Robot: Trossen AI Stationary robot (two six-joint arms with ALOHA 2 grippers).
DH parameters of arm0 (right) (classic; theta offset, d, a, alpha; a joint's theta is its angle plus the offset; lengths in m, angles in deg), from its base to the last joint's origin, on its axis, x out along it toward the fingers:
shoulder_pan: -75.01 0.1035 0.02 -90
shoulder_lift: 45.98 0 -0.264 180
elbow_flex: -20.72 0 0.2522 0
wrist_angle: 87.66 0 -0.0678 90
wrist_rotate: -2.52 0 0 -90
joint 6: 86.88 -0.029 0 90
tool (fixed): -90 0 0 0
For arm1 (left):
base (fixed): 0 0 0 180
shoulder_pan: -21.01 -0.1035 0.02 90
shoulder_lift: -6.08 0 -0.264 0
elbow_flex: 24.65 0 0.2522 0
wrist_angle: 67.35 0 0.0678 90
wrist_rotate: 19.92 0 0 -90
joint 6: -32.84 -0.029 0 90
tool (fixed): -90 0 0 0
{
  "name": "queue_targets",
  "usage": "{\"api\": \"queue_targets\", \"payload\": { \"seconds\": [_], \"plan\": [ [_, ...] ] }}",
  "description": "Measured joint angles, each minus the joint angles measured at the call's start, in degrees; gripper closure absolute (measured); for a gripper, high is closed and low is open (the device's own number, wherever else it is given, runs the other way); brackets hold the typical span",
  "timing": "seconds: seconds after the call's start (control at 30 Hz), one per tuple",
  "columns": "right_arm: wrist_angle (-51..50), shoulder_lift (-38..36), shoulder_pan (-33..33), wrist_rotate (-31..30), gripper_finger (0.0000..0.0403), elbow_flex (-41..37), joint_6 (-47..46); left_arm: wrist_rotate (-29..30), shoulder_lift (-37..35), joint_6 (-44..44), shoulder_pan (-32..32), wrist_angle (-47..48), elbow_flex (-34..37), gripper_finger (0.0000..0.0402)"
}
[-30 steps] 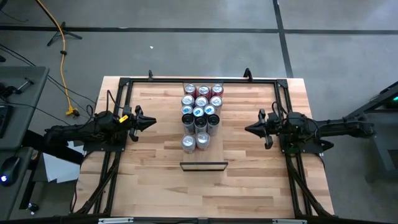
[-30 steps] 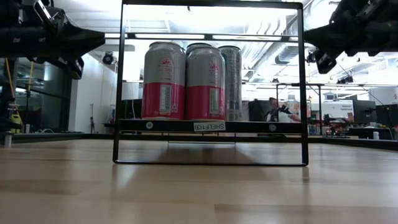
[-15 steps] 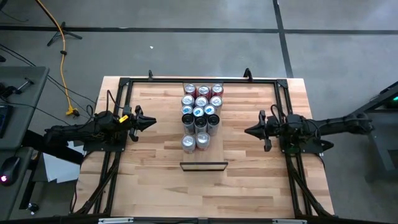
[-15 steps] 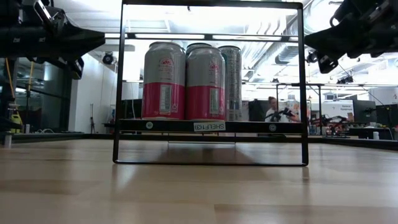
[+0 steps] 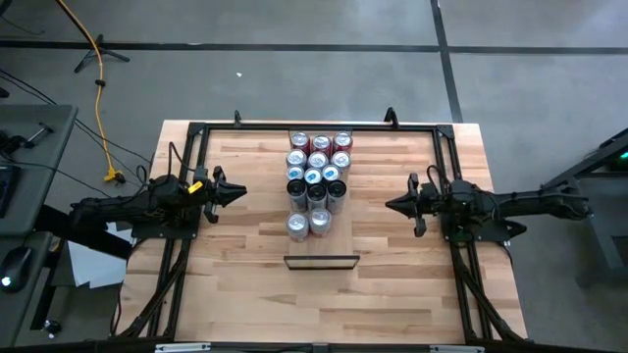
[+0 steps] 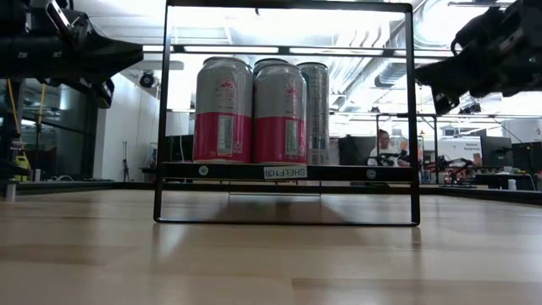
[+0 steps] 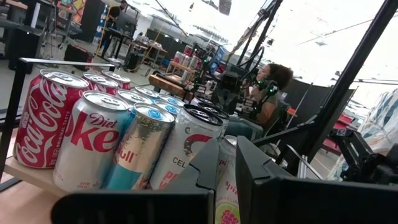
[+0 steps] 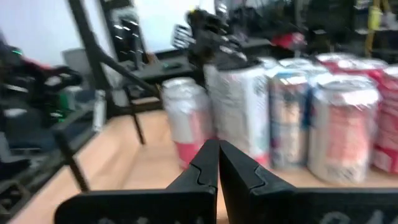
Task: Place canned beverage on shelf
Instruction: Return to Home Position
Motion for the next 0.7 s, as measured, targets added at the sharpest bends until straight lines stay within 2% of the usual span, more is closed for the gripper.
{"api": "queue_targets", "payload": {
  "seconds": [0.2, 0.5, 0.6, 0.7],
  "plan": [
    [-8.7, 0.1, 0.0, -7.0, 0.0403, 0.0, -1.4, 0.0, 0.0, 0.0, 0.0, 0.2, 0.0, 0.0398],
    [-19.7, 0.1, 0.0, -7.1, 0.0403, 0.0, -1.6, 0.0, -0.2, 0.0, 0.0, 2.6, -0.1, 0.0398],
    [-20.0, 0.2, 0.0, -6.9, 0.0403, 0.0, -1.6, -0.2, -0.1, 0.0, 0.0, 6.8, -0.1, 0.0398],
    [-20.1, 0.0, 0.0, -6.8, 0.0403, 0.0, -1.6, -0.7, -0.2, 0.0, 0.0, 6.6, -0.1, 0.0398]
  ]
}}
